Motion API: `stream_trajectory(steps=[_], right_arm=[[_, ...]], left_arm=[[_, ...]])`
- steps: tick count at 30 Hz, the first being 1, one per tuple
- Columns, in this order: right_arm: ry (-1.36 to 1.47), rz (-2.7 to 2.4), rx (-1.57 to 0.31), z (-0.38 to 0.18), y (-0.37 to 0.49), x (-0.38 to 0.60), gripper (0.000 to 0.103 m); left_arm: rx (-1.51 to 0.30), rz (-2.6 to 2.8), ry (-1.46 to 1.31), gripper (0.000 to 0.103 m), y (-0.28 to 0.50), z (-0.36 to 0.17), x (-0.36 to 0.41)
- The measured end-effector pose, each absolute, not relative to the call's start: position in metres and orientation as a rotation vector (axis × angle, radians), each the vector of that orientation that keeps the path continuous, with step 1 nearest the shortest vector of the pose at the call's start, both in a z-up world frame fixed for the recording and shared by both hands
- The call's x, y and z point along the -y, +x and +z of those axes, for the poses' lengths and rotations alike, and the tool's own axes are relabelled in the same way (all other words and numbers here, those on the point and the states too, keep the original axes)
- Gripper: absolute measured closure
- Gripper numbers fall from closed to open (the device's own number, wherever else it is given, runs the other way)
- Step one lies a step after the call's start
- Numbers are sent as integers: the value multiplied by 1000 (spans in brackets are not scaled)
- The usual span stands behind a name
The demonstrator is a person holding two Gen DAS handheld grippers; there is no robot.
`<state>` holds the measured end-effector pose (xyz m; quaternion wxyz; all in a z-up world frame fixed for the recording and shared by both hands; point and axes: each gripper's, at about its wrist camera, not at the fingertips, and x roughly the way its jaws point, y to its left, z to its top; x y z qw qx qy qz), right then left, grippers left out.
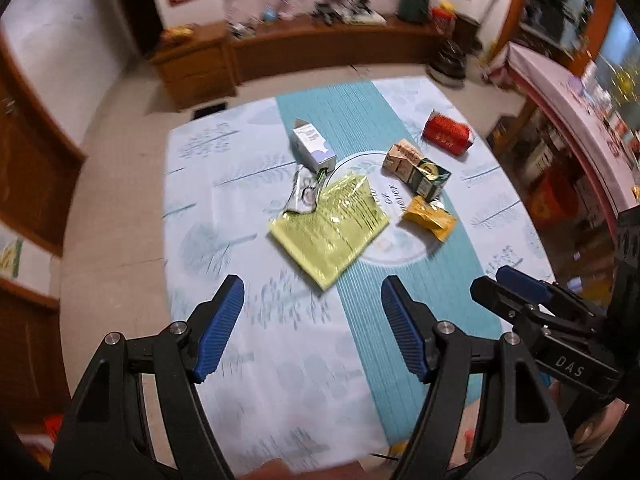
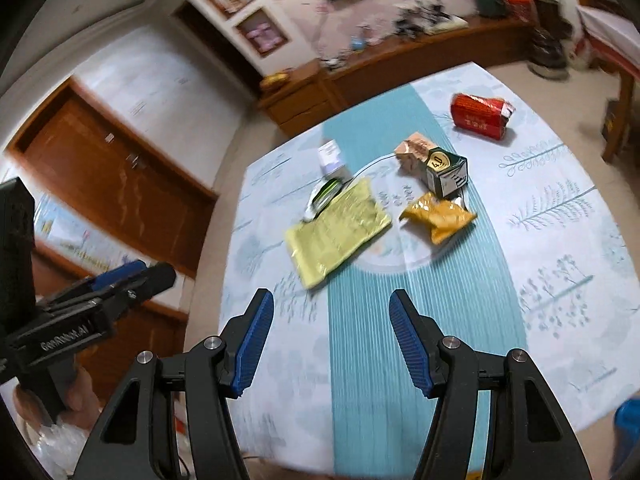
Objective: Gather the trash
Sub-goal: 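Grasp the white tube with the left tool while the right tool grasps the yellow pouch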
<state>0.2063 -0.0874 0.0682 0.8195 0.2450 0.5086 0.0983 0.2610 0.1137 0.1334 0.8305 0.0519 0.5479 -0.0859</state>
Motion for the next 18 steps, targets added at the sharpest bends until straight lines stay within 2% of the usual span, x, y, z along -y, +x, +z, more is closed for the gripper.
stream_trajectory(steps=[9,18], right_arm=[[557,36,-1117,2,321,59,42],[586,-18,-1190,-50,358,47,42]], left_arm=[[-1358,-290,114,34,416,15,-118],[-1530,-305,9,36,480,-79,-118]])
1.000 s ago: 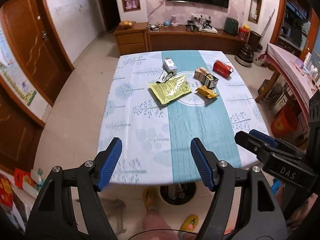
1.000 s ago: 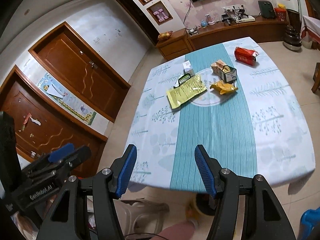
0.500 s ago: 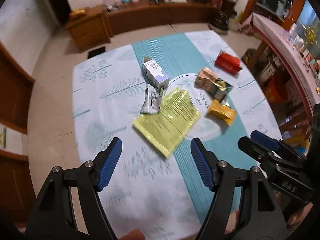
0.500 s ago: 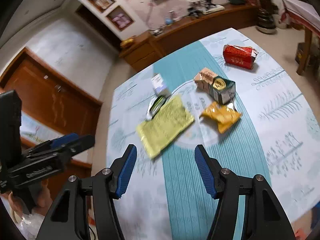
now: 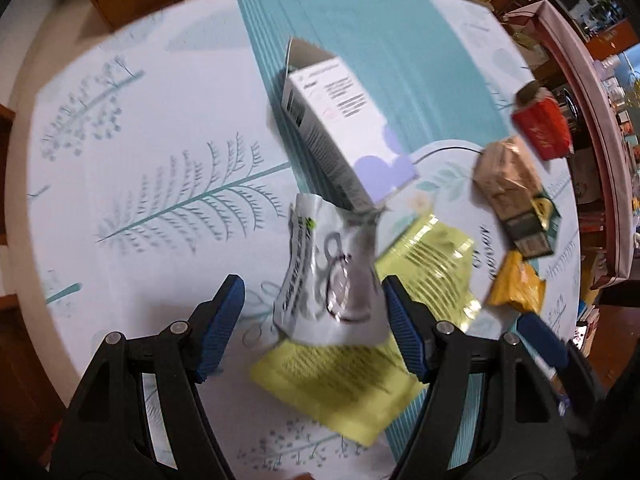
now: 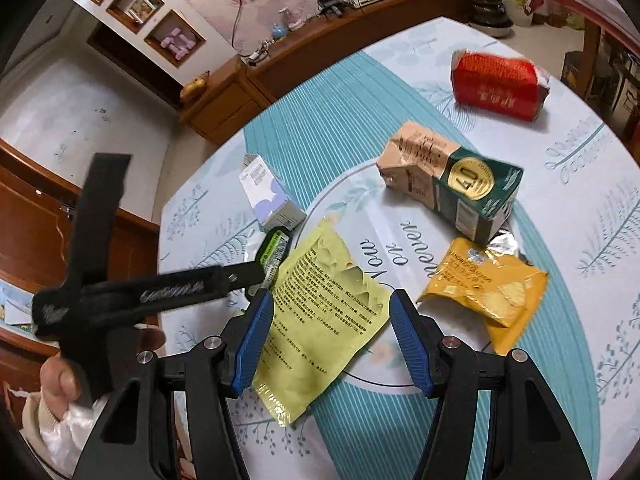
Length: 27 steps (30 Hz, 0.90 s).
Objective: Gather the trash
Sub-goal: 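Grasp the white tube with the left tool while the right tool grasps the yellow pouch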
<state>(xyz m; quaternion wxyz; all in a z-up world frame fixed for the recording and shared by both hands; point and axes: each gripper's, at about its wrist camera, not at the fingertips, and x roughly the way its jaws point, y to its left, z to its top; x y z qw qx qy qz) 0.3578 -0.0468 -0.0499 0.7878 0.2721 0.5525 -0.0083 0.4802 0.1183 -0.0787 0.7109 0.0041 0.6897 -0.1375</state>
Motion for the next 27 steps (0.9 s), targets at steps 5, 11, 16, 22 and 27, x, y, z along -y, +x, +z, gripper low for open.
stream_trajectory(steps=[5,11,16,22,27], right_arm=[[594,-26,-1230,-66,361,42,42],[604,-45,-1273,-82,369,35,40],[651,-92,-1284,-91,377,33,16],[706,-193,-1340,-106,389,20,12],[667,-282,-1373,-119,407,-6,12]], left_arm=[[-1535,-332,-2,48,492,-94,-120],[-1510,-311,-22,86,499,-96,-131],[-1467,-284,-4,88,491,-89,-144],[-1408,-273,24,89,474,-67,-154],[-1390,-275,-8,89,464,-55,-166]])
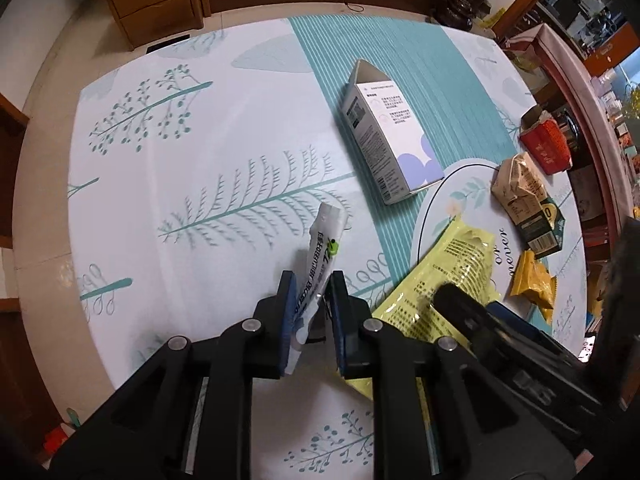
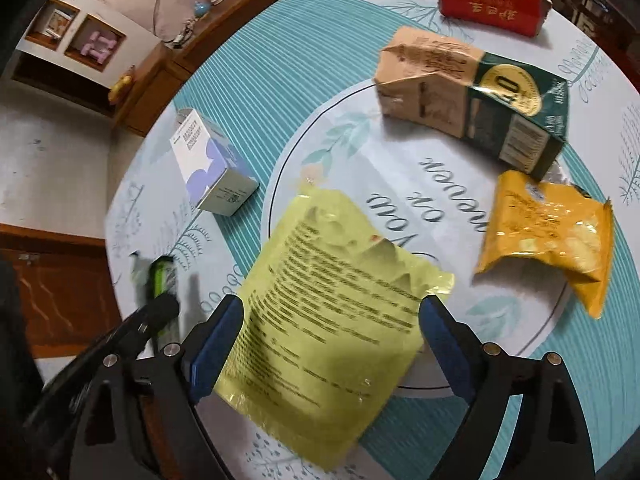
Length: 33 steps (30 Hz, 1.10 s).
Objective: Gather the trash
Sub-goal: 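Grasp the white tube with the left tool while the right tool grasps the yellow pouch, then lower both items into the black bin and open both tools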
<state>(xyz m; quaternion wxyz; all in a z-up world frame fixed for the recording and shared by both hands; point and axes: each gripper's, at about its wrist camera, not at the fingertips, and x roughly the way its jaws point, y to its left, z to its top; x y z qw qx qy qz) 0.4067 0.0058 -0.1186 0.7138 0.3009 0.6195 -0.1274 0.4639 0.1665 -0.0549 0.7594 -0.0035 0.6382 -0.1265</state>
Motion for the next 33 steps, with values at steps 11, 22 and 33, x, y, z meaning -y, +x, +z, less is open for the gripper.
stream_trajectory(steps=[11,22,33], right_arm=[[627,-286,-1349,-118,419,-13,82],[666,-62,-1181,-67,365,1,97],[516,88,-1076,11,251,36,97]], left_arm=[[-1382,-270,-35,89,445,-49,-191],[-1333,-287,-35,89,399,-21,-185],[-1267,-318,-26,89,298,30,-141]])
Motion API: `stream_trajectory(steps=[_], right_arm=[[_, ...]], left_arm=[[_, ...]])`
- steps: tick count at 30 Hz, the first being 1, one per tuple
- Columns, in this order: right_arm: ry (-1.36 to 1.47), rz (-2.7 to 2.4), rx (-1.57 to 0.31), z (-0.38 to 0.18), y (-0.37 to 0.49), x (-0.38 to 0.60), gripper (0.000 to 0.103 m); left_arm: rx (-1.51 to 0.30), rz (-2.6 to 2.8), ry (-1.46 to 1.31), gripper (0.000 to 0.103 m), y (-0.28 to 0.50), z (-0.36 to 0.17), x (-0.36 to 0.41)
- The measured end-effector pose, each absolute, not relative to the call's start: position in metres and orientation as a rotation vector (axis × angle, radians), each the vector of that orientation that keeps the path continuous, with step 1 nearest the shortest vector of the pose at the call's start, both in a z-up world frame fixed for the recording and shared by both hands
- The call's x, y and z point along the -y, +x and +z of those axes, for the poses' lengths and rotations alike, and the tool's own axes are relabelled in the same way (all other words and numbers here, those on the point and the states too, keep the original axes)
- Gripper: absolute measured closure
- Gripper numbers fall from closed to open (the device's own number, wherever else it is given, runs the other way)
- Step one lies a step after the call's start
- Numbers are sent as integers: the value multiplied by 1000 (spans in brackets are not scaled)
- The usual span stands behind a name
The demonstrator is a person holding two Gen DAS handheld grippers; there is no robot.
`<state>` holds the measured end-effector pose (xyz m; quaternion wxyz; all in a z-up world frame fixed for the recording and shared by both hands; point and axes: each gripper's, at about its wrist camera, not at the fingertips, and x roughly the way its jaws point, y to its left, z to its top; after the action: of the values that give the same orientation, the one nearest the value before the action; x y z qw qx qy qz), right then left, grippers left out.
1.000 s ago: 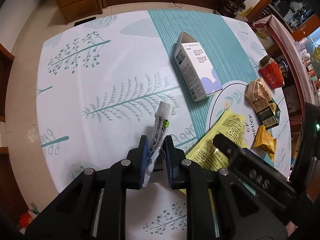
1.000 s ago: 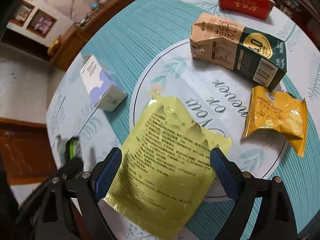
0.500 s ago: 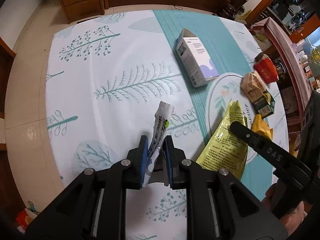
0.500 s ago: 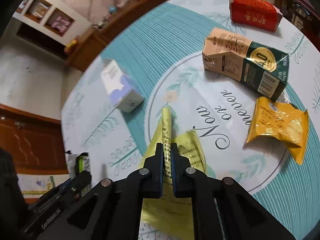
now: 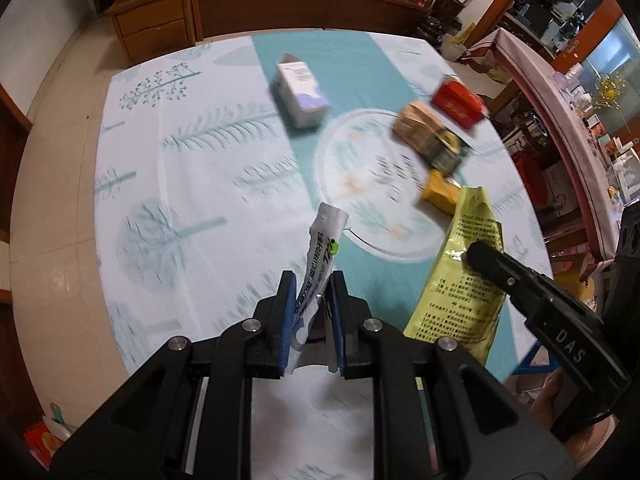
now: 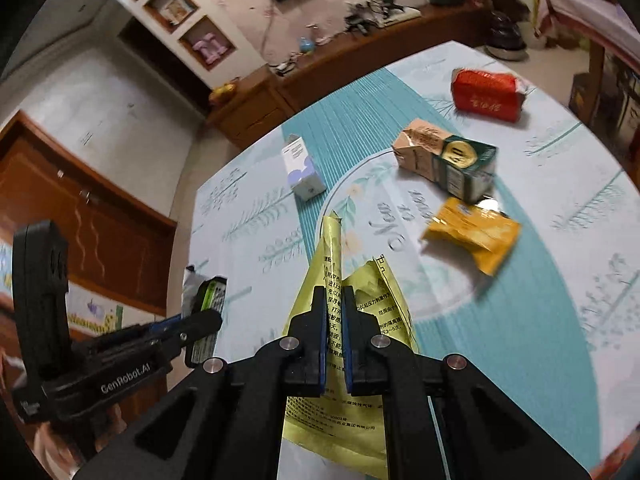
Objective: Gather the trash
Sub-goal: 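Lower both items into the black bin and open both tools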
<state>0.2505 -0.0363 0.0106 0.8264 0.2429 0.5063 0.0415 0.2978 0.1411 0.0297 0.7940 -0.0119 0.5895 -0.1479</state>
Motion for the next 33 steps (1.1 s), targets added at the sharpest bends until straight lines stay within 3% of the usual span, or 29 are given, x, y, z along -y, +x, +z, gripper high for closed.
stream_trajectory(steps=[11,22,27,33], right_arm=[[440,295,-1064,43,91,106,97],[351,439,-1117,50,-52,143,97],[348,449,-1167,22,-92,141,97],[329,382,-1257,-46,-124,128,97]], left_arm=[[-1197,-230,-151,89,124,63,-76],[-1237,-150,-237,89,-27,53,-34],[-1273,-122,-206,89,-59,32,-34],[-1356,-84,-197,89,-79,-33,-42]])
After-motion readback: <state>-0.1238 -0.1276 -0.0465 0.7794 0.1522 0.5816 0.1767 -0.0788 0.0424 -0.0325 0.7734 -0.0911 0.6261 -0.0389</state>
